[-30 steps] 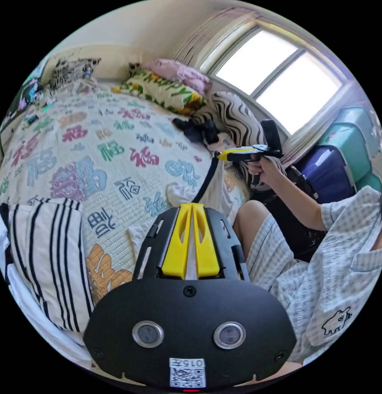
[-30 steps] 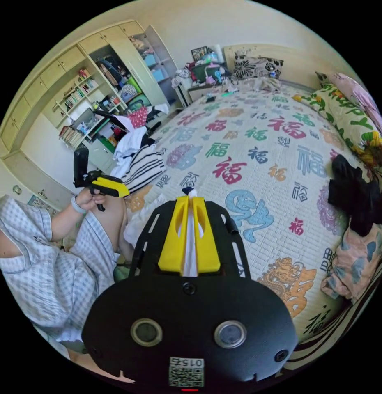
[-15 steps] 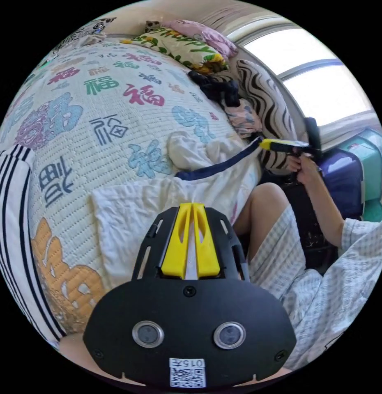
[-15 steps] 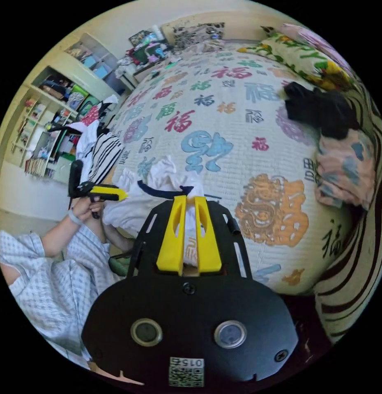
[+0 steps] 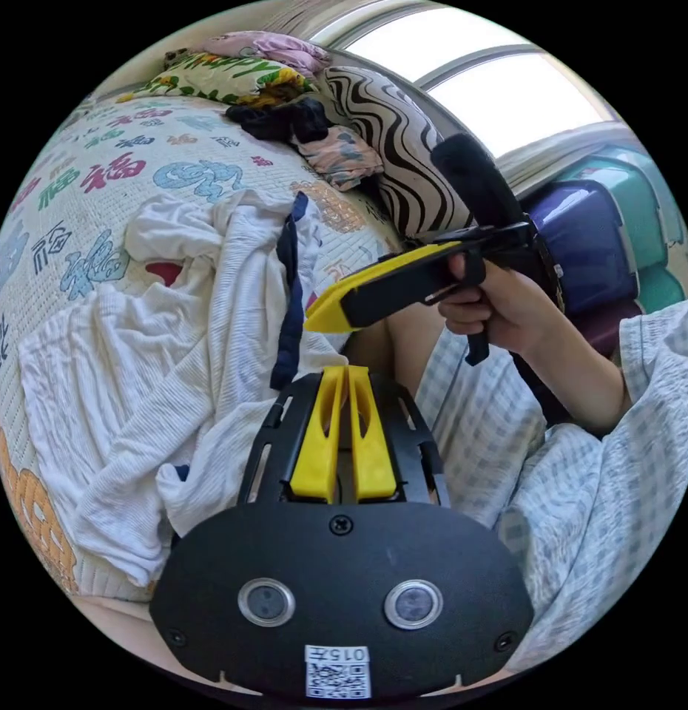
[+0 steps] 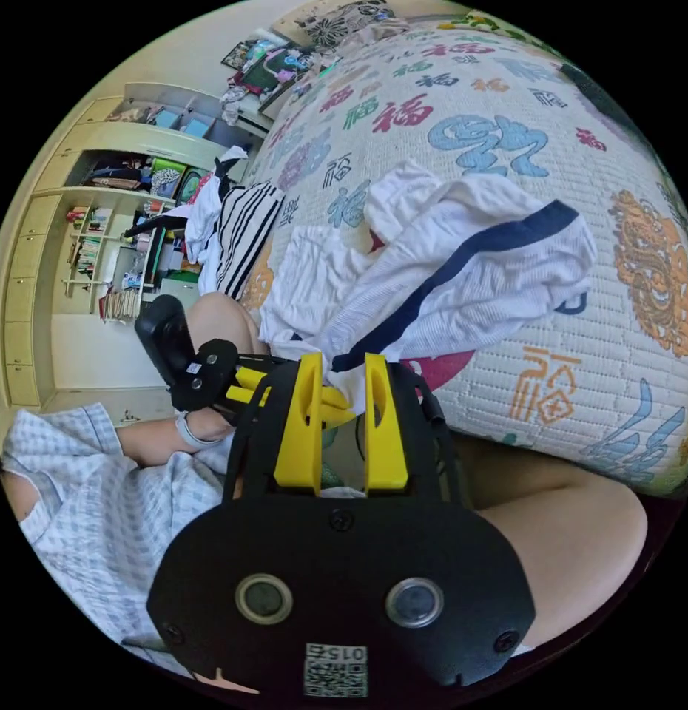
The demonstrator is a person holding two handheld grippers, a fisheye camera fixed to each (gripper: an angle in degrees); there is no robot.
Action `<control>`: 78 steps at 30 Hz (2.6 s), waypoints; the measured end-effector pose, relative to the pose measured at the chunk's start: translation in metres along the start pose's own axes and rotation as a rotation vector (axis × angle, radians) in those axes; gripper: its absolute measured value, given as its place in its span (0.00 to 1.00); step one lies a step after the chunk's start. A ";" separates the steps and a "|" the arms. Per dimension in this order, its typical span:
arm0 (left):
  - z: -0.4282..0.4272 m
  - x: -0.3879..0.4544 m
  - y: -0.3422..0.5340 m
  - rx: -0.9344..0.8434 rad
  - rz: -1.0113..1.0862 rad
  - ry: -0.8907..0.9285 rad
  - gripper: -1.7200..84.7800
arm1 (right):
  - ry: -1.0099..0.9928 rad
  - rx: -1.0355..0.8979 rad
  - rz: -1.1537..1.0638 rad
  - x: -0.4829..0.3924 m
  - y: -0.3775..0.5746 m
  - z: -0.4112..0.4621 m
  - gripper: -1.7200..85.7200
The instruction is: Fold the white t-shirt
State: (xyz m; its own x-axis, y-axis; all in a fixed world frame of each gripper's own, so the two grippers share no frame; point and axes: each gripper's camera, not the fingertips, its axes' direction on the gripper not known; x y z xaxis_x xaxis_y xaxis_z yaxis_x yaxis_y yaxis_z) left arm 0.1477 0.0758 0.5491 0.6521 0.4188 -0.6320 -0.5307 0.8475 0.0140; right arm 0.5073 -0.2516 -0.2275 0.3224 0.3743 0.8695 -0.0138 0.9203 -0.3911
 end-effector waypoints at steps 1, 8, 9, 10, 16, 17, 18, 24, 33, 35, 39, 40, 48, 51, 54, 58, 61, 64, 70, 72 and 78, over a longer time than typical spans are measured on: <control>0.004 0.003 -0.001 -0.004 0.012 -0.008 0.02 | -0.005 -0.016 0.024 0.007 0.002 0.007 0.13; 0.043 0.032 -0.014 -0.124 0.133 0.070 0.04 | 0.114 -0.102 0.052 0.032 0.015 0.031 0.07; 0.040 0.037 -0.017 -0.148 0.156 0.105 0.05 | 0.117 -0.095 0.059 0.034 0.017 0.031 0.06; 0.036 0.039 -0.019 -0.145 0.164 0.125 0.05 | 0.093 -0.069 0.069 0.040 0.022 0.028 0.03; -0.015 0.030 -0.099 0.039 0.132 -0.075 0.11 | -0.019 0.057 0.119 0.062 0.038 0.009 0.01; -0.008 0.034 -0.126 0.038 0.149 -0.120 0.12 | -0.018 0.078 0.125 0.064 0.041 0.006 0.01; 0.007 0.038 -0.154 0.016 0.157 -0.129 0.14 | -0.021 0.083 0.126 0.065 0.042 0.006 0.01; 0.144 0.088 -0.264 -0.296 0.312 -0.207 0.13 | -0.097 0.135 0.168 0.080 0.061 0.000 0.01; 0.133 0.105 -0.303 -0.180 0.236 -0.246 0.01 | -0.163 0.213 0.188 0.091 0.092 -0.024 0.01; 0.109 0.104 -0.304 -0.111 0.211 -0.232 0.01 | -0.136 0.225 0.194 0.089 0.099 -0.035 0.01; 0.084 0.119 -0.307 -0.068 0.219 -0.205 0.02 | -0.125 0.246 0.200 0.081 0.105 -0.050 0.01; 0.081 0.122 -0.307 -0.060 0.214 -0.190 0.02 | -0.112 0.247 0.193 0.076 0.107 -0.054 0.01; 0.172 0.194 -0.311 -0.432 0.335 -0.254 0.12 | -0.125 0.273 0.209 0.045 0.130 -0.040 0.01; 0.189 0.211 -0.308 -0.462 0.368 -0.446 0.06 | -0.122 0.297 0.215 0.027 0.144 -0.033 0.01; 0.169 0.219 -0.305 -0.426 0.320 -0.408 0.03 | -0.114 0.328 0.215 0.008 0.158 -0.031 0.02; 0.085 0.225 -0.291 -0.169 0.196 -0.325 0.02 | -0.060 0.344 0.206 -0.018 0.178 -0.023 0.07; 0.008 0.225 -0.267 0.019 0.099 -0.292 0.02 | -0.028 0.280 0.197 -0.038 0.177 -0.006 0.12; -0.054 0.229 -0.240 0.130 0.044 -0.281 0.02 | 0.021 0.152 0.152 -0.059 0.166 0.024 0.13; -0.129 0.245 -0.189 0.186 0.000 -0.297 0.02 | 0.138 0.080 0.118 -0.098 0.149 0.069 0.12; -0.153 0.252 -0.170 0.199 -0.012 -0.295 0.02 | 0.202 0.041 0.122 -0.110 0.145 0.083 0.09; -0.252 0.284 -0.110 0.395 -0.031 -0.256 0.01 | 0.204 0.188 0.077 -0.177 0.172 0.061 0.01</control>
State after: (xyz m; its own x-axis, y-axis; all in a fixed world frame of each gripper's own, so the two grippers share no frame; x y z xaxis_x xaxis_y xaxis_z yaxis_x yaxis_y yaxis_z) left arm 0.2551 0.0195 0.1724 0.8035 0.4160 -0.4258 -0.2942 0.8994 0.3234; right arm 0.3902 -0.1525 -0.4303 0.4970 0.4306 0.7534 -0.2144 0.9022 -0.3742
